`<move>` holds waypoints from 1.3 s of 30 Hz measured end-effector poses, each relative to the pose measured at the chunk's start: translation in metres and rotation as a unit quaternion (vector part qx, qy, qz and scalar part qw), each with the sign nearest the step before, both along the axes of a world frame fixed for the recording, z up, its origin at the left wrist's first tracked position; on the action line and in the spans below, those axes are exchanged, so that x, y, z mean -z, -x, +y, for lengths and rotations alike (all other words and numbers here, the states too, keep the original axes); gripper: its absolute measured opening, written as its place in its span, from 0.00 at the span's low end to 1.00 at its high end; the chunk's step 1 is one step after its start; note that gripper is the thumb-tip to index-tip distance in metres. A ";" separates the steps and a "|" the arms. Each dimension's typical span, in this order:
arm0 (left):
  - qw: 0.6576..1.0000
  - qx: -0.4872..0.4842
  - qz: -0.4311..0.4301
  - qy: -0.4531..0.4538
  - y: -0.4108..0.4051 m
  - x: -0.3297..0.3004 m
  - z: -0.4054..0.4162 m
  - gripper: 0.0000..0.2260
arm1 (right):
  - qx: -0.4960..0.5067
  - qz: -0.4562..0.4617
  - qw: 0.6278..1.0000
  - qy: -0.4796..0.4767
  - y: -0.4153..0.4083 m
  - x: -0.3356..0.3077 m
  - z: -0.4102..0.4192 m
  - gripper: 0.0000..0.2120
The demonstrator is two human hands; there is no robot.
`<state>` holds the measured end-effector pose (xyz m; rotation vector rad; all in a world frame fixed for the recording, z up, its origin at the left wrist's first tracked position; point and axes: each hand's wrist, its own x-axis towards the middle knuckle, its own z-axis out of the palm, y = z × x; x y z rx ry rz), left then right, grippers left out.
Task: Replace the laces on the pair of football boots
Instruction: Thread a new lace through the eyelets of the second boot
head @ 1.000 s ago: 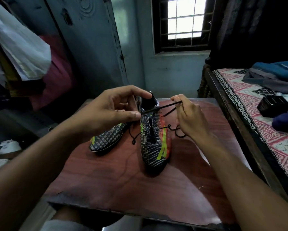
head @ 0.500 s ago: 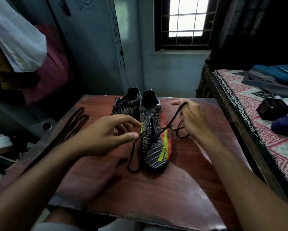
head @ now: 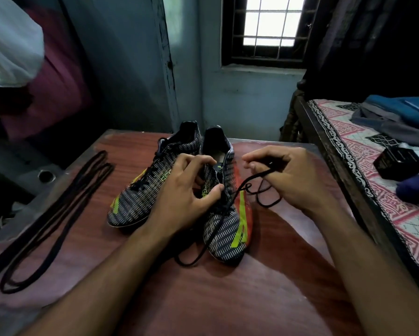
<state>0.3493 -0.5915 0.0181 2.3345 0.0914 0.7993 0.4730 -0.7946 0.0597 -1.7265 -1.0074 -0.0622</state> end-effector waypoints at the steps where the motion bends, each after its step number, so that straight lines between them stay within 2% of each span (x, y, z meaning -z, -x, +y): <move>1: 1.000 0.001 -0.003 0.005 0.000 0.002 0.001 0.19 | -0.008 0.012 0.999 -0.031 0.000 -0.004 -0.002 0.11; 3: 1.000 -0.001 -0.006 0.008 0.000 0.004 0.000 0.19 | -0.023 0.060 0.994 -0.084 0.004 -0.010 -0.004 0.10; 5: 1.000 -0.010 -0.002 -0.002 0.001 0.004 -0.002 0.19 | -0.014 0.074 0.996 -0.052 0.006 -0.010 -0.003 0.08; 8: 1.000 -0.025 -0.006 -0.009 0.000 0.005 -0.004 0.20 | 0.005 0.000 0.996 0.089 0.006 0.003 0.004 0.06; 16: 1.000 -0.012 0.015 0.015 -0.008 0.015 -0.008 0.24 | 0.014 -0.096 0.982 0.159 0.005 0.012 0.010 0.09; 22: 0.999 -0.016 0.022 0.020 -0.008 0.014 -0.006 0.22 | 0.005 -0.044 0.987 0.153 0.009 0.006 0.009 0.07; 29: 1.000 -0.015 -0.007 -0.011 -0.007 0.014 -0.005 0.17 | 0.016 -0.079 0.981 0.178 0.014 0.002 0.008 0.05; 39: 0.999 -0.005 -0.041 -0.032 -0.009 0.015 -0.003 0.11 | 0.066 -0.074 0.974 0.202 0.018 0.006 0.013 0.05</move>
